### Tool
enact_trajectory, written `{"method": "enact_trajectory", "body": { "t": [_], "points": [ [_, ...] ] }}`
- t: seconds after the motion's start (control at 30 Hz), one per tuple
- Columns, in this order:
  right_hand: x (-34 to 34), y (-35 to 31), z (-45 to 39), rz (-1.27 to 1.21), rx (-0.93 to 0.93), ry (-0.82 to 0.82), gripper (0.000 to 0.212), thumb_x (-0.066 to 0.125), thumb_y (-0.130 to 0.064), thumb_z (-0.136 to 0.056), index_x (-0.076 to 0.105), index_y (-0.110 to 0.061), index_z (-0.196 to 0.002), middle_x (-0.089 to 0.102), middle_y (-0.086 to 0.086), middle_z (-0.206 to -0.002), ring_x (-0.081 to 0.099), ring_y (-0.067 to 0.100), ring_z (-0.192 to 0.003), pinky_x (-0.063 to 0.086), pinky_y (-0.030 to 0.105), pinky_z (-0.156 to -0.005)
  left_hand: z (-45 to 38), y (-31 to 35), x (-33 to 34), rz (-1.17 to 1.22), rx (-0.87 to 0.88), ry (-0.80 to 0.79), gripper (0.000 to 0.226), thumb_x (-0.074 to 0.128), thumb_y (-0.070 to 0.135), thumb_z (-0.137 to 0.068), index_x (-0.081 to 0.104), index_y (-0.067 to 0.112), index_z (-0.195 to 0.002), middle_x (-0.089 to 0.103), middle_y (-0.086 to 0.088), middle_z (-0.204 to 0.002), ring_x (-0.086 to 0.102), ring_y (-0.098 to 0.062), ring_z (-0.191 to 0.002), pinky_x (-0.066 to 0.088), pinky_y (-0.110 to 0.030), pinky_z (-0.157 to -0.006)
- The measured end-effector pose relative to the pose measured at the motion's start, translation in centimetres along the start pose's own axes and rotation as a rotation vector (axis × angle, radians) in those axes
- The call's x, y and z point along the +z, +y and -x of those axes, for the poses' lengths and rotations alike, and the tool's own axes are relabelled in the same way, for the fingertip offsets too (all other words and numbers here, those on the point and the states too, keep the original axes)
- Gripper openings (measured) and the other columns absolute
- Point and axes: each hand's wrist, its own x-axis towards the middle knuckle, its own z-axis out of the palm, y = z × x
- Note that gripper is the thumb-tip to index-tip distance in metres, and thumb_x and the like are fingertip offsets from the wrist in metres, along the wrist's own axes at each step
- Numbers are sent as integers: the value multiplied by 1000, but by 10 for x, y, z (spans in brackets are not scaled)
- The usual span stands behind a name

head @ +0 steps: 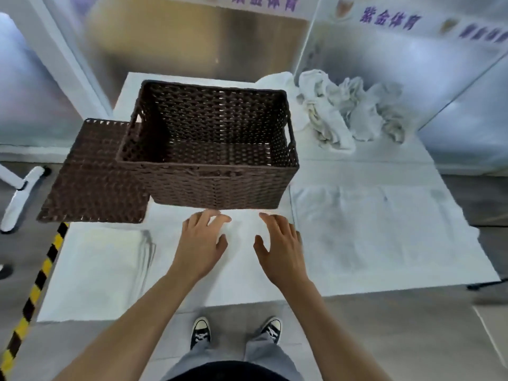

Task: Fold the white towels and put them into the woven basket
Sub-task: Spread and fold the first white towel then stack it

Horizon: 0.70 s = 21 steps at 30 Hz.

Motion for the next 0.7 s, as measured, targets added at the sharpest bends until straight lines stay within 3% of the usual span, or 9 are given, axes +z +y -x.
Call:
{"method": "enact_trajectory", "body": {
  "t": [0.23, 0.43, 0.7],
  "points": [
    [-26, 96, 29, -46, 185, -12, 48, 65, -26, -92, 54, -22, -139, 60, 2, -127, 60, 28, -109, 46, 41, -93, -15, 72, 58, 27, 72, -188, 43, 62, 18, -92, 59, 28, -134, 54, 5, -140, 46, -24, -129, 34, -39, -107],
    [-23, 176, 42, -28, 296, -139, 45, 62, -29, -92, 56, -22, -136, 62, 3, -124, 61, 30, -109, 43, 42, -94, -33, 124, 117, -51, 161, -374, 46, 54, 22, -97, 51, 30, -142, 45, 6, -152, 39, -22, -140, 25, -35, -115],
    [0, 211, 48, -59, 393, -256, 37, 66, -30, -89, 64, -19, -124, 66, 3, -112, 64, 31, -102, 42, 42, -89, -55, 151, 164, -180, 220, -617, 55, 47, 18, -98, 37, 26, -152, 30, 2, -162, 27, -23, -146, 21, -35, -115]
  ]
}}
